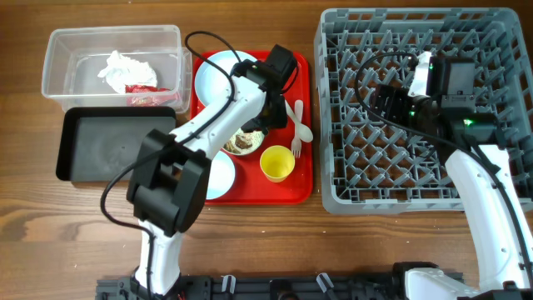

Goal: Sort waste into correct bins and load items into the dishwasher rack
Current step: 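Move the left gripper to the green bowl and grasp its rim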

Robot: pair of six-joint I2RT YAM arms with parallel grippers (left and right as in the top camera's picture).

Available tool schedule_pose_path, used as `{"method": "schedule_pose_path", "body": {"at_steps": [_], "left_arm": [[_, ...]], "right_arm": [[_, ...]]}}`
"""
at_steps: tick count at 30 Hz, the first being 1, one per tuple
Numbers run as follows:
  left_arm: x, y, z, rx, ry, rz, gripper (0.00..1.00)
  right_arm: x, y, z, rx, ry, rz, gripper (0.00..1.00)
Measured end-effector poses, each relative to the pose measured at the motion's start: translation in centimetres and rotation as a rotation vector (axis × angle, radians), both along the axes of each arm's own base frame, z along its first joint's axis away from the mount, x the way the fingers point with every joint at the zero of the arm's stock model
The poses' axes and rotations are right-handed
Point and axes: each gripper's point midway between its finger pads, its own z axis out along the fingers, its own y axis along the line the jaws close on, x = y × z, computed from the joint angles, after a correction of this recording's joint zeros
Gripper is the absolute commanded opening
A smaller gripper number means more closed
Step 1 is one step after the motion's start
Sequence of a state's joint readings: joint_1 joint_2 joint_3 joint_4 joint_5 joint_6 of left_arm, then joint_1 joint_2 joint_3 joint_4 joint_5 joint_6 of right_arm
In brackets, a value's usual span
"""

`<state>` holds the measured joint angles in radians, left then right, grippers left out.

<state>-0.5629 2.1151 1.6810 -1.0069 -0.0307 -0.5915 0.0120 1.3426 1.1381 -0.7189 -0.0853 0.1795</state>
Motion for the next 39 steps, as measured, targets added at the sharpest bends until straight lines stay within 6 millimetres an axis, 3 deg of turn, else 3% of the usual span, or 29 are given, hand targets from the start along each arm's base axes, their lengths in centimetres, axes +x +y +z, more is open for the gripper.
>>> {"method": "schedule_pose_path", "body": {"at_steps": [5, 9, 16, 22, 32, 35, 39], "left_arm": [[0.2, 0.0, -1.1, 0.010, 0.008, 0.010, 0.43], [0.4, -0.1, -1.2, 0.007, -0.001, 0.017, 0.32], [0.6, -0.2, -1.4, 0.004, -0.007, 0.021, 0.22], [0.4, -0.1, -2.5, 0.019, 0.015, 0.024, 0.05], [-0.1, 0.4, -2.4, 0.047, 0.027, 0.023, 0.04], [-0.4, 0.5, -1.7, 0.047, 0.034, 0.021, 0.04], [-0.3, 0.1, 0.7, 0.010, 0.015, 0.020, 0.04]], "right_arm": [[0.0, 0.0, 0.0, 0.000, 0.000, 0.000, 1.00], [0.0, 0.0, 0.0, 0.000, 0.000, 0.000, 1.00], [0.0, 0.0, 0.0, 0.000, 0.000, 0.000, 1.00], [0.0, 0.0, 0.0, 0.000, 0.000, 0.000, 1.00], [0.0, 0.0, 0.0, 0.000, 0.000, 0.000, 1.00], [0.0, 0.0, 0.0, 0.000, 0.000, 0.000, 1.00], [0.0, 0.0, 0.0, 0.000, 0.000, 0.000, 1.00]]}}
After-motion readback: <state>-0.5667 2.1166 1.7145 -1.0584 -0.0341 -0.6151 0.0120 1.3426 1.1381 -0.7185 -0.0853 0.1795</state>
